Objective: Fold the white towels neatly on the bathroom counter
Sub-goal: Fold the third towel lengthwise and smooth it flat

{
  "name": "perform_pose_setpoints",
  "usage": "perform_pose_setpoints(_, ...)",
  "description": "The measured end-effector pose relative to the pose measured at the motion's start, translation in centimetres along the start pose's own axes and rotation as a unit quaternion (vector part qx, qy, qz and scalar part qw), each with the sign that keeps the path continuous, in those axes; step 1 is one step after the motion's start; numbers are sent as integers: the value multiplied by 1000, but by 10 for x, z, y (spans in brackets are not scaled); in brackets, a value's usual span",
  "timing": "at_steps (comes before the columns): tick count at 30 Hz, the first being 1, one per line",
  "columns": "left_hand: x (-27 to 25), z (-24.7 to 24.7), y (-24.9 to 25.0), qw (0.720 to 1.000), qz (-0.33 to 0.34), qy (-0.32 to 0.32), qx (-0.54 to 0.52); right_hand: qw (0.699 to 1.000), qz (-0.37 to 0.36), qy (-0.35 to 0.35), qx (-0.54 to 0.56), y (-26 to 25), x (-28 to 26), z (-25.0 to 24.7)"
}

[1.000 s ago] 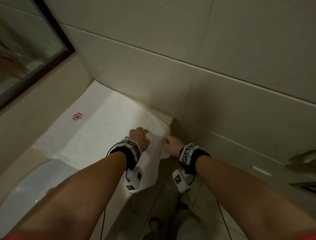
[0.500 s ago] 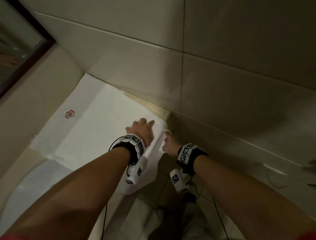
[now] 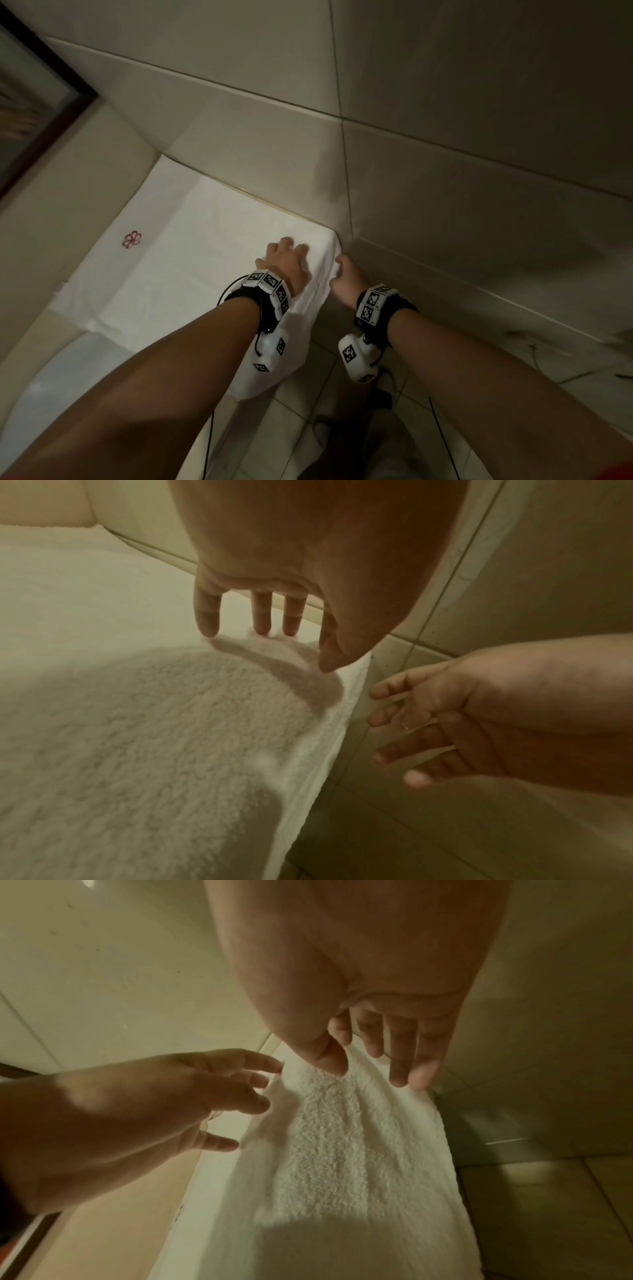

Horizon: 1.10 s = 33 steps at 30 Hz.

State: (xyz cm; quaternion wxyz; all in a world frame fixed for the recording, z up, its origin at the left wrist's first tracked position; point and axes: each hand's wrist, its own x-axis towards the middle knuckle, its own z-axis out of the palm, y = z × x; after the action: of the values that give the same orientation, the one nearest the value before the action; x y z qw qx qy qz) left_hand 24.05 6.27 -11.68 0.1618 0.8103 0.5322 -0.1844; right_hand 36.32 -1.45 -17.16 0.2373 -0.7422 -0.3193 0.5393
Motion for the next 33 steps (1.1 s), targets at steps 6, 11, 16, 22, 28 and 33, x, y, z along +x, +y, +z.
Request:
perform_pose_setpoints(6, 0, 1, -6, 999, -15, 5, -45, 993, -109, 47, -12, -11, -6, -2)
perform_pose_setpoints(11, -8, 7, -31, 980, -162, 47, -107, 937, -232, 85, -248, -23, -2, 10)
perform_pose_setpoints(16, -18, 22, -76, 966, -234, 21, -110, 894, -250, 5, -371, -43, 7, 28)
perform_pose_setpoints(22, -9, 33, -84, 979, -202, -33, -21, 879, -166, 0, -447, -51, 13, 30)
perform_pose_setpoints(28, -5, 49, -101, 983, -169, -32, -57, 868, -127, -17, -480, -68, 10, 25)
perform_pose_setpoints(33, -24, 41, -107, 984, -152, -56, -80, 866, -140, -42, -478, -67, 9, 34)
